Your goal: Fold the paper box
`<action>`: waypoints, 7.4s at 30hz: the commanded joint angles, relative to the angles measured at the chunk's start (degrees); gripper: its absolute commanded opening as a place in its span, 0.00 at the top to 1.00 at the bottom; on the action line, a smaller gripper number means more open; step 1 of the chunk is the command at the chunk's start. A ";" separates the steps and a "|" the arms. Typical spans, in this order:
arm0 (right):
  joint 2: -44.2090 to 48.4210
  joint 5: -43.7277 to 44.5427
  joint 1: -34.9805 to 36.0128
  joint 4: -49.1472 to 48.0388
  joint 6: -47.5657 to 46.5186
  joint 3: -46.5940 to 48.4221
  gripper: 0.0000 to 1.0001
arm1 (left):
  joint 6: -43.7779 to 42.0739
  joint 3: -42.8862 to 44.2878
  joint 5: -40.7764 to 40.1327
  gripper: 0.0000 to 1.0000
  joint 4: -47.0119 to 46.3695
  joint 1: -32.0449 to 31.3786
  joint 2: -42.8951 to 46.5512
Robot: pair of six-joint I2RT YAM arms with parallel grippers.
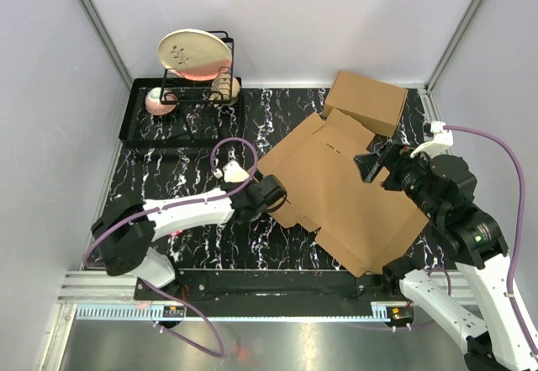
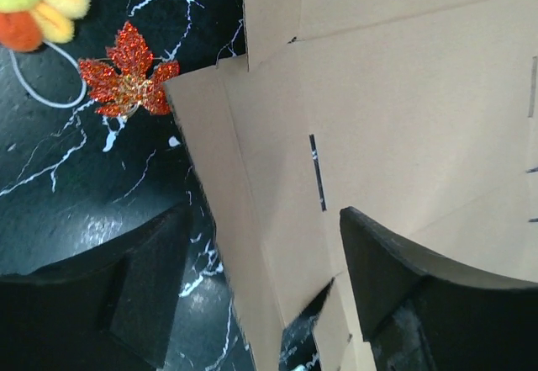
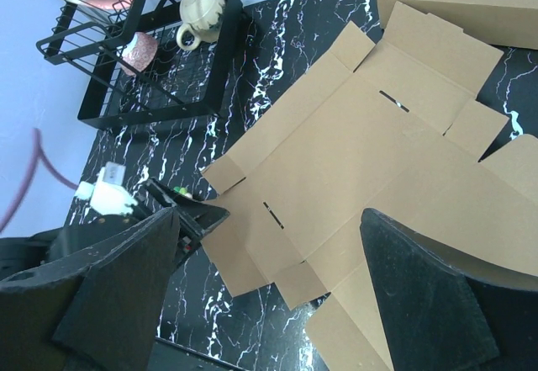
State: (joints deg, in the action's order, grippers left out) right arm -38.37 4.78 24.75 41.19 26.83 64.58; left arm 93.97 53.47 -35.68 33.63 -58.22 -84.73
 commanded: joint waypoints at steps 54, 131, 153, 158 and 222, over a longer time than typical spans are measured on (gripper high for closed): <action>-0.12 4.19 0.12 6.62 -6.09 10.57 0.04 | -69.79 41.62 71.40 0.99 -0.59 35.28 -16.86; -41.31 12.28 -0.05 -15.61 -15.04 12.30 0.00 | -60.93 4.45 18.54 0.25 -5.32 1.88 -10.83; -72.10 -21.82 -12.18 -21.33 -35.35 24.28 0.16 | -57.33 -8.56 24.31 0.25 -19.56 1.97 3.61; -76.41 -26.40 -14.73 -21.50 -34.39 26.39 0.24 | -54.60 -13.48 30.05 0.30 -25.89 1.79 3.61; -64.20 -9.52 -13.15 -26.15 -26.57 18.58 0.22 | -45.56 -18.67 24.09 0.47 -7.72 -11.91 1.22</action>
State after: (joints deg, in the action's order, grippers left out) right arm -104.53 -7.79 11.16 14.87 -0.01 82.78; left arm 44.99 36.25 -11.62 4.27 -66.15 -83.72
